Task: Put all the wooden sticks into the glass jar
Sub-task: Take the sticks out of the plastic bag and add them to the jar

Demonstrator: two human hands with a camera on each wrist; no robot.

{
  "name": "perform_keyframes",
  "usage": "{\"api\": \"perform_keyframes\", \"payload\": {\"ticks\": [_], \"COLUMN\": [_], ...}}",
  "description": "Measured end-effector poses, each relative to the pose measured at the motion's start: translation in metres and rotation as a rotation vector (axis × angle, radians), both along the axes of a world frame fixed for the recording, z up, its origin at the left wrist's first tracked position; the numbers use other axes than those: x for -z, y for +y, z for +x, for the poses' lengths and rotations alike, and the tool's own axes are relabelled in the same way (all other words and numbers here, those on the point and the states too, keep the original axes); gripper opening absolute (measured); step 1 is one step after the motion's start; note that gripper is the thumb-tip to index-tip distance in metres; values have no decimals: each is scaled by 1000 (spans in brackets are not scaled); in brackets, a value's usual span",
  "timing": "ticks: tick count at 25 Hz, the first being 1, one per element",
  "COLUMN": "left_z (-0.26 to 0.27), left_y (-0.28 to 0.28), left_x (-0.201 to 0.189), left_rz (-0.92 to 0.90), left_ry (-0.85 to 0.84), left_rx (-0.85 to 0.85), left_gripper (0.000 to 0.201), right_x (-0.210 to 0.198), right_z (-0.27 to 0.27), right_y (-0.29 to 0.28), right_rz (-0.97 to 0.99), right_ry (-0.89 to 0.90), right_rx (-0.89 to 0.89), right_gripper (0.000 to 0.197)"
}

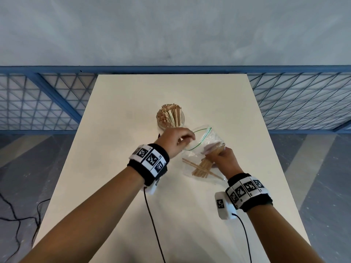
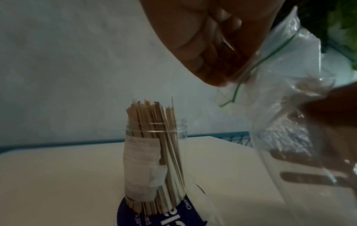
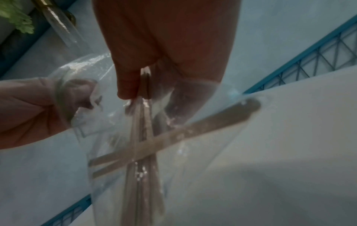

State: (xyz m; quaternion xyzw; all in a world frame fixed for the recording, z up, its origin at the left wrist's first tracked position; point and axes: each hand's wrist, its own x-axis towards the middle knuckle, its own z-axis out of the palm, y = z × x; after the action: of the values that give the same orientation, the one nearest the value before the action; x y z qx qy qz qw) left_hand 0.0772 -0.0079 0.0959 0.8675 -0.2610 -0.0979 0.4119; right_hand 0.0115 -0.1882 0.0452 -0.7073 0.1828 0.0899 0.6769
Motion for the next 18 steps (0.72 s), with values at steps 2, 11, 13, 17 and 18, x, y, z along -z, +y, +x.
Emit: {"api": "perform_keyframes", "payload": {"ticks": [2, 11, 13, 17, 18], "left_z": [-10, -32, -39, -43, -42], "left_y": [-3, 3, 4, 6, 6], "left_x": [0, 0, -3, -10, -8], "left_rz": [143, 569, 628, 613, 609], "left_ry": [130, 375, 360, 292, 268], "left_rx": [35, 133, 117, 27, -26], "left_gripper": [18, 29, 29, 39, 38], "right_x": [-8, -27, -31, -35, -35], "right_z": [-4, -32, -36, -40, -39], "right_y": [4, 25, 27, 27, 27], "right_rz": [-13, -146, -90, -32, -25], "right_ry": [-20, -95, -90, -126, -129], "right_rx": [-57, -239, -229, -117, -90], "right_gripper": [21, 13, 21, 23, 26]}}
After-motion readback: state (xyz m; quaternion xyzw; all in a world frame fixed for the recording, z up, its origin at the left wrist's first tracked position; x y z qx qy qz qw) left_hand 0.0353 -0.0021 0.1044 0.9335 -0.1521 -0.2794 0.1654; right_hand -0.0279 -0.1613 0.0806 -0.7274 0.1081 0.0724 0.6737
